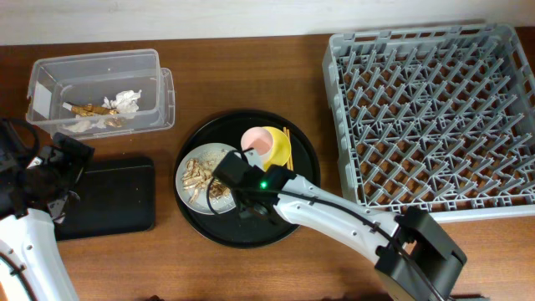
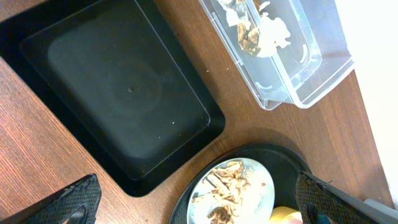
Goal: Sort waste into correct bins and load items into the dishwasher rack
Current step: 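Carry the blue cup with right gripper into the dish rack, release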
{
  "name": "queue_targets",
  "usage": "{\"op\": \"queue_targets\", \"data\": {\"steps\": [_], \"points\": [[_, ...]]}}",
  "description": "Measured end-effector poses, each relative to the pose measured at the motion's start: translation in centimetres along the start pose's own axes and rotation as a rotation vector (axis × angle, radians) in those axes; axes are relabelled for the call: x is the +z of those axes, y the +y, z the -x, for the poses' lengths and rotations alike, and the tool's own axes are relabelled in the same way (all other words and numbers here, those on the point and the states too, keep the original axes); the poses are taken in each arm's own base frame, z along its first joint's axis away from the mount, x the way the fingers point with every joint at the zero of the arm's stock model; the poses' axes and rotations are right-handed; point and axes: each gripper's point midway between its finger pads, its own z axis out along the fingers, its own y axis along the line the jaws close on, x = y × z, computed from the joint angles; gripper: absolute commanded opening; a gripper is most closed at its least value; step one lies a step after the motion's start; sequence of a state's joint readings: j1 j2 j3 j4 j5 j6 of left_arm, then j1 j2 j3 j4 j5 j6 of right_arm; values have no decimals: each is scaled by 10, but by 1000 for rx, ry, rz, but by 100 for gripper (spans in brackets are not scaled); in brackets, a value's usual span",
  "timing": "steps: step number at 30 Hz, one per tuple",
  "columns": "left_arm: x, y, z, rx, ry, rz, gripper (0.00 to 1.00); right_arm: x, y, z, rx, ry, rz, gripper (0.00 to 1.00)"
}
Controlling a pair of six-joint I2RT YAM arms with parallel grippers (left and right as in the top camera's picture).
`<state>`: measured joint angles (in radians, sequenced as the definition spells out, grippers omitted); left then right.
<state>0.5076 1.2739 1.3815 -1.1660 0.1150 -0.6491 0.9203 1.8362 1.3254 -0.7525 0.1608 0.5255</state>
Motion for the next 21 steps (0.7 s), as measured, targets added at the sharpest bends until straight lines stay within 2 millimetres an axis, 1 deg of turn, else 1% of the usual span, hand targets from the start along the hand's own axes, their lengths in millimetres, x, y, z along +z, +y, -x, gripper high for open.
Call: {"op": "queue_targets", "data": {"steps": [4, 5, 6, 8, 9, 11, 13, 15, 16, 17, 18, 20, 21], "points": [[0, 0, 0, 0, 0, 0, 99, -21, 2, 12, -1, -1, -8, 4], [0, 0, 0, 0, 0, 0, 99, -31, -3, 14, -5, 11, -32, 4], [0, 0, 0, 0, 0, 0, 99, -36, -5, 16, -4, 14, -42, 4], [0, 0, 0, 0, 0, 0, 99, -56, -17, 19, -6, 42, -91, 4], [0, 0, 0, 0, 0, 0, 99, -67, -25, 23, 1, 48, -110, 4], [0, 0, 0, 0, -1, 0, 99, -93, -46, 44, 38, 25, -131, 4], [0, 0, 0, 0, -1, 0, 99, -120, -81, 75, 100, -32, -143, 4], [0, 0, 0, 0, -1, 0, 99, -144, -127, 100, 172, -78, -126, 4], [0, 0, 0, 0, 0, 0, 99, -150, -141, 107, 196, -94, -117, 4], [0, 0, 0, 0, 0, 0, 99, -158, -167, 115, 241, -115, -102, 4], [0, 0, 0, 0, 0, 0, 99, -163, -187, 118, 274, -125, -85, 4], [0, 0, 0, 0, 0, 0, 99, -172, -240, 117, 369, -139, -48, 4], [0, 0, 0, 0, 0, 0, 99, -175, -274, 111, 433, -144, -26, 4]]}}
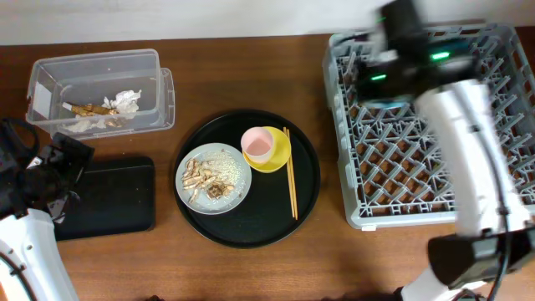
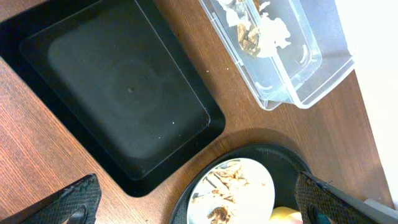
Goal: Sort waste into correct bins and load items into the dishwasher rack
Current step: 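Carry the blue cup with right gripper into the dish rack, release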
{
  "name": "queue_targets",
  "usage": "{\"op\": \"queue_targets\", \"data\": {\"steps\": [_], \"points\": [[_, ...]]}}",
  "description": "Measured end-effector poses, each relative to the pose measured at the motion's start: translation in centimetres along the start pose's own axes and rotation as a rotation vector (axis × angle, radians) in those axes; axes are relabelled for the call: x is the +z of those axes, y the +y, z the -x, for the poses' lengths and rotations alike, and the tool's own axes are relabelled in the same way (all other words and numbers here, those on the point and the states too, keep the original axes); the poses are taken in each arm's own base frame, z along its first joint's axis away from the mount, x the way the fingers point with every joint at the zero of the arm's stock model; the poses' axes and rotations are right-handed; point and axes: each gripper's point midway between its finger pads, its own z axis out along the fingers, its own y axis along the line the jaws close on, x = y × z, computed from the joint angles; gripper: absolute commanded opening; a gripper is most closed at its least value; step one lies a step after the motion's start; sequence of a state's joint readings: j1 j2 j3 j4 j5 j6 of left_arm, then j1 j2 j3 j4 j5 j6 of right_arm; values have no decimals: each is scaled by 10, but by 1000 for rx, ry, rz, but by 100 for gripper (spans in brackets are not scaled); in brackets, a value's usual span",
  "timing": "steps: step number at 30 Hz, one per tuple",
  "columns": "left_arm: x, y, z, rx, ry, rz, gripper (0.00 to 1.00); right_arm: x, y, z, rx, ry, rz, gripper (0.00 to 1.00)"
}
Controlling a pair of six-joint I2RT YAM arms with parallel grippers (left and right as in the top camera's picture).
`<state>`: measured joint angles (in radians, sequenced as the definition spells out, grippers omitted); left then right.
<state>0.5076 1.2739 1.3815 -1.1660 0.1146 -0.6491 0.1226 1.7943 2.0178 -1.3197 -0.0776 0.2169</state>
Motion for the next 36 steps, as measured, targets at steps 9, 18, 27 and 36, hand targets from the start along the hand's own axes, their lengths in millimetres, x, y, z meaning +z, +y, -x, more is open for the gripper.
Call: {"op": "queue_targets", "data": {"steps": [9, 18, 27, 36], "points": [[0, 0, 0, 0, 0, 0, 99, -6, -157, 10, 241, -49, 299, 4], [0, 0, 0, 0, 0, 0, 99, 26, -180, 21, 274, -165, 717, 4], [0, 0, 0, 0, 0, 0, 99, 49, -179, 36, 310, -241, 966, 4], [0, 0, 0, 0, 0, 0, 99, 83, -174, 29, 417, -156, 1045, 4]]}}
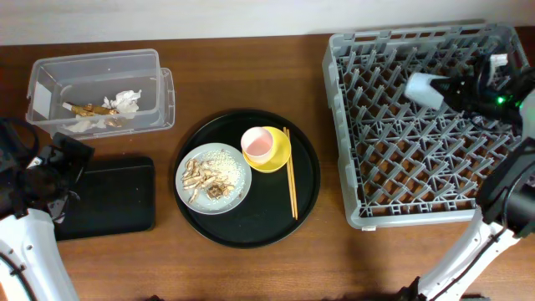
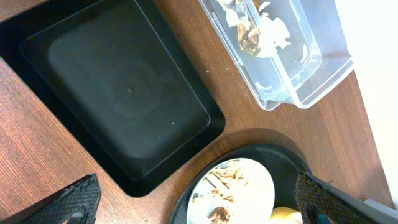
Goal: Sort waste into correct bins and load items into the dishwasher rack
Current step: 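Carry the blue cup with right gripper into the dish rack, release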
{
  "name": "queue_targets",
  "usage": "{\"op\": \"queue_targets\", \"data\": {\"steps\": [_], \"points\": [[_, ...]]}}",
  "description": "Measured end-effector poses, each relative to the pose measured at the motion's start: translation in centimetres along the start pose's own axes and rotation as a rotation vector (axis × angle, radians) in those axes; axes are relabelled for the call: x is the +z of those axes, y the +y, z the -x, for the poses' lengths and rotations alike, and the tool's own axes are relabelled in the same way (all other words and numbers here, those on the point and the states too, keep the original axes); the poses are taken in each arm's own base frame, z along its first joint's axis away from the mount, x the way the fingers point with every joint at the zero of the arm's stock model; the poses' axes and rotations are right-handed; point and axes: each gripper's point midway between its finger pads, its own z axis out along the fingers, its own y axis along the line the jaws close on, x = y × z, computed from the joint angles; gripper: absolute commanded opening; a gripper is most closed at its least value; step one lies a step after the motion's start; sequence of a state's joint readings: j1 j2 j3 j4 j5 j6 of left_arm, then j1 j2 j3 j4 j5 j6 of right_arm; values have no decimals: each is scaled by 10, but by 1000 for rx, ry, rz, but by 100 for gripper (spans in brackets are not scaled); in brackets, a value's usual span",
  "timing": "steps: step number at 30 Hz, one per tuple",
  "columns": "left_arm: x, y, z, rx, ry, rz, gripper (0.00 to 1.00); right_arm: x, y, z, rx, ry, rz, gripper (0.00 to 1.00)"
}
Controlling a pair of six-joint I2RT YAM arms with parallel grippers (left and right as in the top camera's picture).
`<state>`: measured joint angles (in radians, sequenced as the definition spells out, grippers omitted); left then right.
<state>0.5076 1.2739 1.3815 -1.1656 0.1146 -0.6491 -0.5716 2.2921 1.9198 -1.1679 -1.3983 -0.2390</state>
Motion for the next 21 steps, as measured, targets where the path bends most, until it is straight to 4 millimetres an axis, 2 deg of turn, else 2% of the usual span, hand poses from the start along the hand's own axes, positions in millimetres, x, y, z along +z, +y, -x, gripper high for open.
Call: {"op": "queue_targets", "data": {"steps": [4, 9, 13, 18, 21], "points": [[0, 0, 0, 0, 0, 0, 99, 10, -5, -5, 25, 22, 8, 4], [0, 0, 0, 0, 0, 0, 99, 11, -7, -7, 68, 26, 8, 4], [0, 0, 0, 0, 0, 0, 99, 14, -16, -19, 132, 31, 26, 6], [0, 0, 0, 0, 0, 0, 99, 12, -21, -26, 182, 21, 59, 17], [0, 0, 0, 0, 0, 0, 99, 7, -26, -26, 202, 16, 38, 36]]}}
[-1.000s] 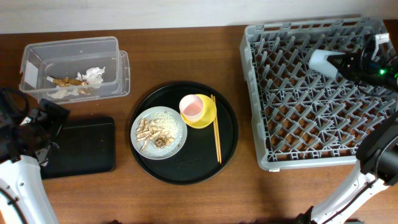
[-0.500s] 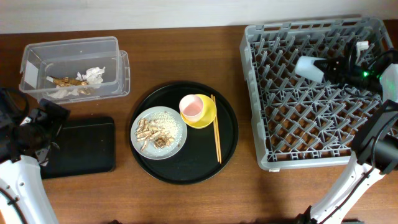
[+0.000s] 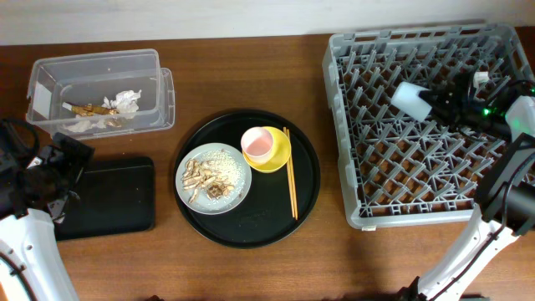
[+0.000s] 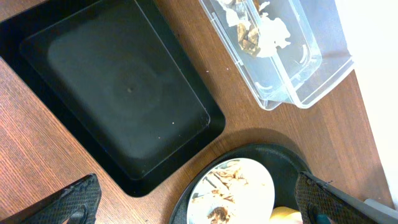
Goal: Sort waste into correct bins and load items into the dishwasher rack
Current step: 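Carry the blue cup with right gripper into the dish rack, release, then move right gripper back to the pink cup on the yellow bowl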
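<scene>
The grey dishwasher rack (image 3: pixel 376 159) fills the right side. My right gripper (image 3: pixel 430 99) reaches leftward over its far half, shut on a small white object (image 3: pixel 410 96). A round black tray (image 3: pixel 251 230) in the middle carries a white plate of food scraps (image 3: pixel 213 178), a pink cup (image 3: pixel 259 145) on a yellow saucer, and chopsticks (image 3: pixel 290 171). My left gripper (image 3: pixel 63 167) hangs wide open at the left, its fingertips (image 4: pixel 78 202) spread apart and nothing between them.
A clear plastic bin (image 3: pixel 100 90) with paper and food waste stands at the far left. An empty black rectangular tray (image 3: pixel 109 196) lies below it, partly under my left gripper. Bare wood shows between the bins and the round tray.
My right gripper, with the white object, now sits a little further left and nearer over the rack. The left gripper and everything on the round tray are unchanged.
My right gripper was first low over the round tray beside the plate. Then the arm was up over the rack's far left corner, blurred. Later it reached in from the right over the rack with a white object at its tip, as now. The left arm stayed put.
</scene>
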{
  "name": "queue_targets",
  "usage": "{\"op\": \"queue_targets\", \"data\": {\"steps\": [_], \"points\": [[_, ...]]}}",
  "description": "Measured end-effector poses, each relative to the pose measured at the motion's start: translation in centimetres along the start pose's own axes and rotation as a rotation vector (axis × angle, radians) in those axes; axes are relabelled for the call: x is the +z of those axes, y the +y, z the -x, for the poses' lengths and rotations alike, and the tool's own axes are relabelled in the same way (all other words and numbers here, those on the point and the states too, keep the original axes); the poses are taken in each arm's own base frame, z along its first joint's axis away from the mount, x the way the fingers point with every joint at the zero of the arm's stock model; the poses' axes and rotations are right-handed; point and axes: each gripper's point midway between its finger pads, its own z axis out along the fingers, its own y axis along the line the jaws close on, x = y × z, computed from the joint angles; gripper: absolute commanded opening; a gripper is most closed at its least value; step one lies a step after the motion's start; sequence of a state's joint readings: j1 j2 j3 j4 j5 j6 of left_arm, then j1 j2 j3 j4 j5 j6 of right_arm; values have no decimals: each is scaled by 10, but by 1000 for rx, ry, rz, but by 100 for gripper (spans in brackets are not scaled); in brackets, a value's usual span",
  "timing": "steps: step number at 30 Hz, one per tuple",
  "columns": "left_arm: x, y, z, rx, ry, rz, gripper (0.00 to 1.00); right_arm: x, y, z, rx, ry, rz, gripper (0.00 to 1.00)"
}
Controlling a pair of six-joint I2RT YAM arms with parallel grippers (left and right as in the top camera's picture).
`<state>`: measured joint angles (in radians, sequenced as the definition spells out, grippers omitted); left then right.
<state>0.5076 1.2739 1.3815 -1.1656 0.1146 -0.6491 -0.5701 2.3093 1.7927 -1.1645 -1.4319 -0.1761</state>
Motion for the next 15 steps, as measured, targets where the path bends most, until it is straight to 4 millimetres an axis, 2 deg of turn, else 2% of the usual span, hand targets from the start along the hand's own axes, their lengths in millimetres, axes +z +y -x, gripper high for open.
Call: {"op": "queue_targets", "data": {"steps": [2, 5, 11, 15], "points": [[0, 0, 0, 0, 0, 0, 99, -7, -6, 0, 32, -10, -29, 44], [0, 0, 0, 0, 0, 0, 99, -19, -21, -3, 68, -11, -120, 48], [0, 0, 0, 0, 0, 0, 99, -47, -30, -3, 66, -24, -359, 52], [0, 0, 0, 0, 0, 0, 99, -69, -14, 0, 28, -64, -555, 52]]}}
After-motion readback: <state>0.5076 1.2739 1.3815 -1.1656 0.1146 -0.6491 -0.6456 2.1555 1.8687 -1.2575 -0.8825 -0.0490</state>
